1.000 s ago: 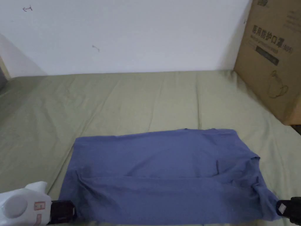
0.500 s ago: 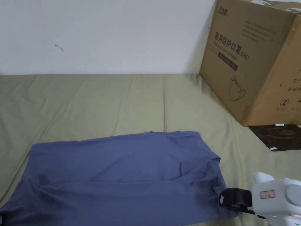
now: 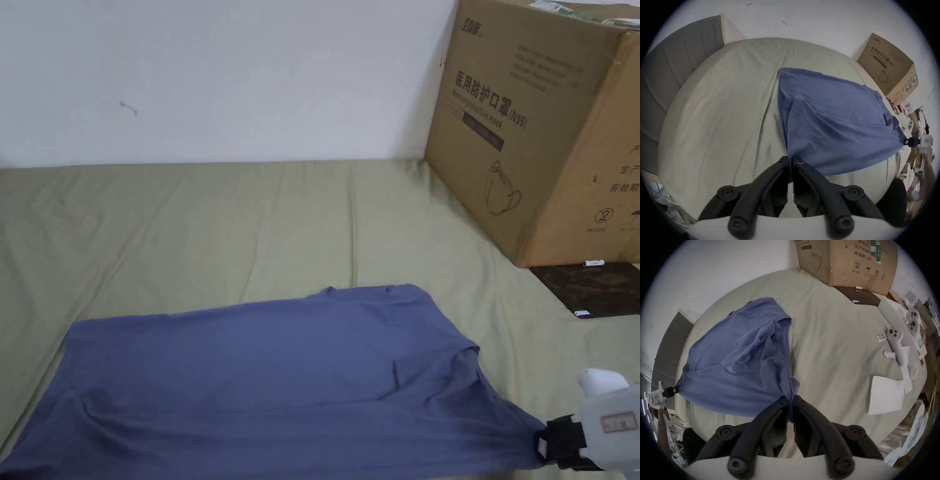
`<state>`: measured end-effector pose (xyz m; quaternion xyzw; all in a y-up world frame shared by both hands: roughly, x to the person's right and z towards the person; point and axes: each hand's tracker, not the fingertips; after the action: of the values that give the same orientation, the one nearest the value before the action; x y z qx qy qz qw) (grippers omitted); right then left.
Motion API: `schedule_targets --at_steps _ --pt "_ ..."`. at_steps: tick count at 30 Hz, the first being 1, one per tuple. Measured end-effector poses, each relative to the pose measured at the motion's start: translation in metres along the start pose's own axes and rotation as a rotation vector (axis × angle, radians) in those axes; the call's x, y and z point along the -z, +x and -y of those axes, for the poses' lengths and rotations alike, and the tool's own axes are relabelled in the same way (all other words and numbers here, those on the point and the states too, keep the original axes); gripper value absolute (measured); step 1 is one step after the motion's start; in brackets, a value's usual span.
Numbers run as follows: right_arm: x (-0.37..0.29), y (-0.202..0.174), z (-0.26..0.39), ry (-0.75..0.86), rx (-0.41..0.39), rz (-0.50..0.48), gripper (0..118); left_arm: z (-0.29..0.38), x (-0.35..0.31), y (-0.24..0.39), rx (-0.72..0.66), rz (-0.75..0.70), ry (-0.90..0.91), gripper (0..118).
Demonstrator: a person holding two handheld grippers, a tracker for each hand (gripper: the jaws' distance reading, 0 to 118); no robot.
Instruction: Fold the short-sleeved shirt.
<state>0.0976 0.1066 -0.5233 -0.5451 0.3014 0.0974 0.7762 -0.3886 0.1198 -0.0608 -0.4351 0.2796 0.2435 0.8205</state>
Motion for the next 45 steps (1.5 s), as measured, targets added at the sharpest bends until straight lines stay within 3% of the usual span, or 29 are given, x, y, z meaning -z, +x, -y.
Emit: schedule_targets --at_steps 2,5,9,12,13,14,15,16,17,19,21,24,26,27,28,29,30,33,39,42,43,44,45 --pt "-0.011 0.001 0.019 -0.009 -0.024 0.004 6 0.016 -0.010 -0.004 0.009 0.013 -0.026 4" --pt "-0.023 0.009 0.050 -0.044 0.001 -0.007 5 0.046 -0.024 -0.008 0.023 0.020 -0.055 4" --pt "-0.026 0.013 0.086 -0.084 -0.002 -0.018 6 0.081 -0.027 -0.020 -0.067 0.051 -0.136 5" --pt "-0.016 0.016 0.098 -0.074 0.013 -0.010 18 0.095 -0.025 -0.024 -0.077 0.074 -0.097 14" --pt "-0.015 0.015 0.099 -0.074 0.032 0.024 31 0.095 -0.024 -0.026 -0.082 0.071 -0.098 23" --pt "-0.016 0.010 0.100 -0.068 0.038 0.075 64 0.095 -0.025 -0.026 -0.084 0.071 -0.098 43" --pt "-0.016 0.007 0.102 -0.070 0.042 0.055 98 0.095 -0.028 -0.025 -0.095 0.079 -0.091 71" --pt "-0.018 0.005 0.103 -0.067 0.049 0.040 118 0.095 -0.031 -0.023 -0.108 0.093 -0.084 107" --pt "-0.022 -0.002 0.100 -0.008 0.029 0.000 116 0.094 -0.034 -0.023 -0.112 0.115 -0.066 117" --pt "-0.032 -0.018 0.102 -0.001 0.007 0.015 116 0.088 -0.044 -0.014 -0.099 0.120 -0.035 117" --pt "-0.042 -0.034 0.095 0.090 -0.073 0.058 116 0.079 -0.052 -0.004 -0.054 0.106 0.004 117" --pt "-0.056 -0.060 0.078 0.164 -0.138 0.003 116 0.060 -0.068 0.018 0.024 0.112 0.091 116" --pt "-0.065 -0.079 0.066 0.194 -0.161 -0.049 113 0.047 -0.078 0.031 0.075 0.157 0.143 104" --pt "-0.070 -0.092 0.060 0.223 -0.180 -0.066 106 0.038 -0.083 0.041 0.092 0.172 0.171 85" --pt "-0.073 -0.101 0.055 0.249 -0.197 -0.081 82 0.031 -0.085 0.049 0.101 0.157 0.190 41" --pt "-0.077 -0.113 0.050 0.281 -0.219 -0.088 44 0.024 -0.084 0.052 0.113 0.140 0.206 8" --pt "-0.080 -0.126 0.042 0.310 -0.237 -0.090 4 0.015 -0.082 0.059 0.119 0.117 0.216 1" --pt "-0.074 -0.146 0.028 0.346 -0.249 -0.099 0 -0.015 -0.067 0.055 0.076 0.160 0.208 0" --pt "-0.052 -0.153 -0.003 0.305 -0.250 -0.144 0 -0.103 0.000 0.014 0.056 0.088 0.155 2" --pt "-0.043 -0.150 -0.007 0.282 -0.245 -0.140 0 -0.137 0.043 -0.009 0.000 0.047 0.106 12" --pt "-0.039 -0.148 -0.008 0.269 -0.239 -0.140 0 -0.146 0.055 -0.015 -0.004 0.035 0.082 19" --pt "-0.034 -0.145 -0.008 0.250 -0.229 -0.141 0 -0.153 0.069 -0.019 -0.002 0.040 0.072 38" --pt "-0.030 -0.143 -0.009 0.232 -0.216 -0.142 0 -0.157 0.083 -0.022 0.000 0.034 0.052 68"
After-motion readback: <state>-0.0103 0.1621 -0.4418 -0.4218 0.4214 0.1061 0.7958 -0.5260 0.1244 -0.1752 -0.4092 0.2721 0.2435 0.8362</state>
